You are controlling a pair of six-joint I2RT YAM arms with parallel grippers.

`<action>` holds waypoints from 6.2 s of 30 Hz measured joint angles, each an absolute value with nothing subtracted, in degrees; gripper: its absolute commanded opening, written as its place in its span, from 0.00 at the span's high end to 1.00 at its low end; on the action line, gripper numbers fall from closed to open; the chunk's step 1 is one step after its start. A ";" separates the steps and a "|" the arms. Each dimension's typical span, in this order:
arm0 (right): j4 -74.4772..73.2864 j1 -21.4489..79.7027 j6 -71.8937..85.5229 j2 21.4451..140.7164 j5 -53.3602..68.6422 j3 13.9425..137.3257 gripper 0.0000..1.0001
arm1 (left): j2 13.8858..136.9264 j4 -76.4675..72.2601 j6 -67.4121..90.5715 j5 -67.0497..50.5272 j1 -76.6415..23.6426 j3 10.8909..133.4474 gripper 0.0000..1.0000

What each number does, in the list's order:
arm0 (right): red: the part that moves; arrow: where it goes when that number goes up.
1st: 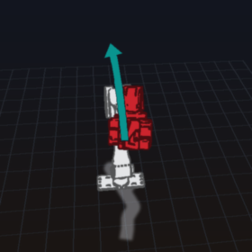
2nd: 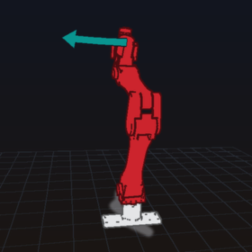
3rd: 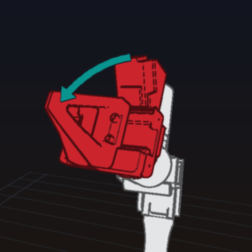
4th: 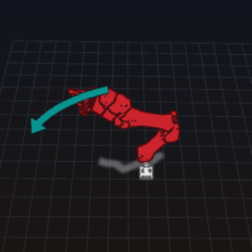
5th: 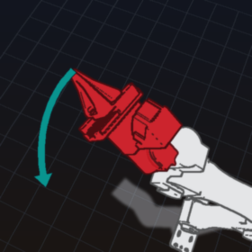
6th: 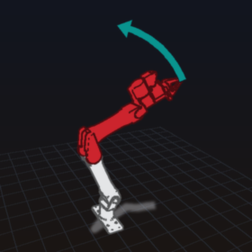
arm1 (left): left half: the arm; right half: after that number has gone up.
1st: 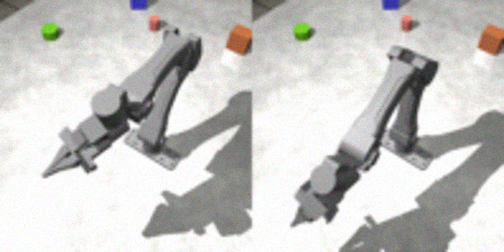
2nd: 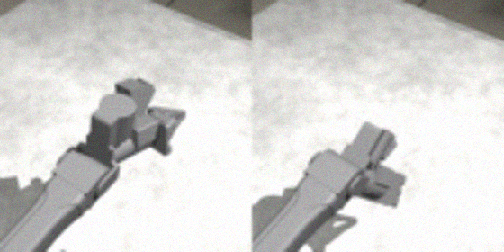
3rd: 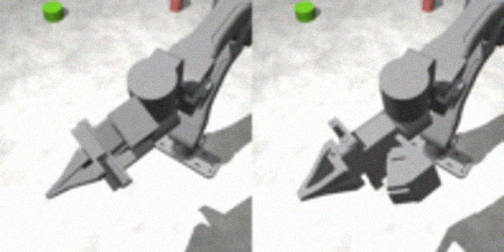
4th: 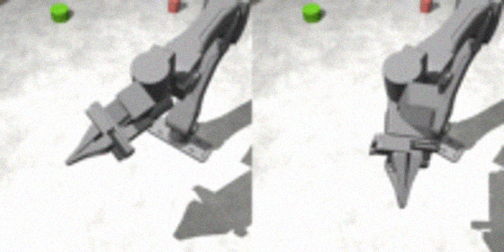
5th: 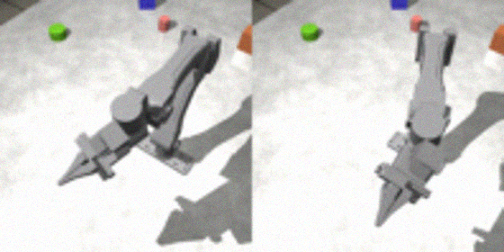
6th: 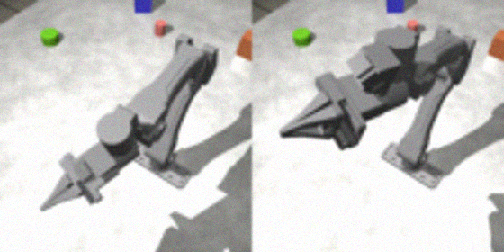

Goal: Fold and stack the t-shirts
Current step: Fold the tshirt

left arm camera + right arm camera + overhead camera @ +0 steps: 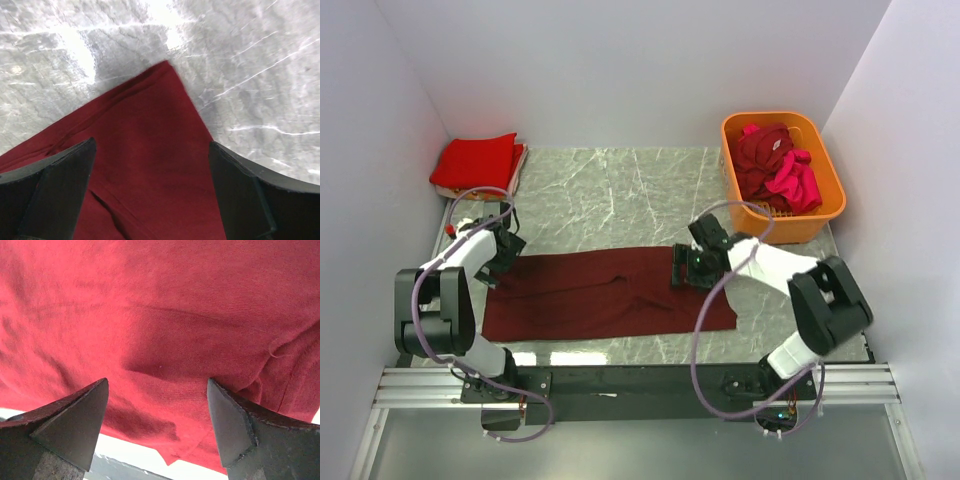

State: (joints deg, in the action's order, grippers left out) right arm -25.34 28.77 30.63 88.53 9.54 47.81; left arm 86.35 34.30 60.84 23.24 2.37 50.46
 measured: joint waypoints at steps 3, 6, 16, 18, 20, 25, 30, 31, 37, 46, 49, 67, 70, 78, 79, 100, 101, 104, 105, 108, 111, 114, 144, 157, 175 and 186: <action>-27.09 26.37 30.26 95.20 9.89 54.87 0.14 | 87.09 34.30 60.66 22.52 2.37 50.46 0.00; -29.54 23.51 29.32 103.11 9.85 64.69 0.14 | 87.13 34.33 60.69 21.76 2.37 50.48 0.01; -42.28 19.55 19.99 131.39 5.67 108.29 0.14 | 80.38 35.83 63.20 17.85 1.45 44.53 0.01; -45.08 19.55 17.85 136.27 5.52 116.99 0.14 | 77.34 36.69 64.16 16.08 0.23 41.39 0.01; -48.07 19.53 15.57 141.16 5.63 125.62 0.14 | 75.16 37.23 64.82 14.57 -1.78 38.52 0.01; -49.23 19.51 11.18 145.34 6.76 132.99 0.14 | 70.76 38.37 66.43 13.17 -8.62 35.29 0.01; -47.64 19.51 7.90 145.47 8.08 133.21 0.10 | 67.70 40.80 68.73 11.84 -17.32 33.47 0.01; -47.03 19.51 7.35 145.64 8.19 133.62 0.10 | 66.67 41.41 69.17 11.42 -19.62 32.88 0.01; -41.89 19.51 5.32 146.15 10.09 135.02 0.09 | 61.30 45.65 70.78 6.66 -28.77 30.39 0.01; -40.07 19.53 10.85 133.56 8.03 119.31 0.08 | 60.93 62.28 70.81 13.74 -33.21 46.15 0.01; -36.21 20.14 14.44 120.95 7.75 104.42 0.07 | 61.67 58.65 67.42 14.15 -33.63 49.60 0.01; -37.08 28.97 22.87 123.17 5.23 95.24 0.05 | 86.76 35.53 49.25 2.37 -49.54 49.41 0.01; -39.42 28.75 22.72 127.72 2.94 102.10 0.05 | 88.97 35.07 47.70 1.61 -49.52 50.06 0.01; -50.04 28.14 20.32 139.55 1.72 122.96 0.06 | 93.71 34.57 44.27 -3.51 -49.58 54.63 0.00; -51.31 27.86 19.84 141.60 2.20 126.78 0.06 | 94.50 34.22 44.16 -4.60 -49.58 55.53 0.01; -47.90 24.12 8.27 139.04 -0.78 129.36 0.03 | 102.67 25.69 46.22 -5.48 -52.69 70.22 0.00; -47.68 24.12 8.60 137.08 -0.97 127.52 0.04 | 100.40 26.20 46.22 -4.27 -52.66 69.71 0.01; -45.43 24.12 10.50 129.08 -0.91 118.54 0.05 | 92.33 28.05 46.96 0.56 -52.40 67.24 0.00; -43.92 24.12 11.11 126.37 -0.82 115.07 0.06 | 89.25 28.71 47.48 2.04 -52.07 66.00 0.01; -40.60 24.12 12.97 120.66 0.75 106.76 0.13 | 81.06 29.56 48.75 5.02 -48.82 60.99 0.01; -37.95 24.12 14.59 119.24 2.50 102.85 0.25 | 76.23 30.06 49.54 5.85 -41.12 54.63 0.01; -36.86 24.12 15.44 120.49 3.49 102.15 0.41 | 74.67 30.76 50.28 6.37 -33.17 48.69 0.00; -35.29 24.12 13.30 137.97 5.39 120.27 0.65 | 74.08 31.70 50.19 4.34 -25.69 43.94 0.01; -35.79 24.12 12.45 139.39 5.56 120.44 1.00 | 74.08 31.77 50.19 4.36 -25.67 43.94 0.00; -43.46 24.12 8.82 130.54 -7.16 117.73 1.00 | 74.08 31.99 50.19 4.38 -25.56 43.94 0.00; -47.03 24.12 8.05 128.70 -9.58 113.73 0.21 | 74.11 31.94 49.98 3.77 -25.56 43.94 0.00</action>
State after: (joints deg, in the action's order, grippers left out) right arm -47.03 24.12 8.05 128.70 -9.58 113.73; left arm 74.11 31.94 49.98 3.77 -25.56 43.94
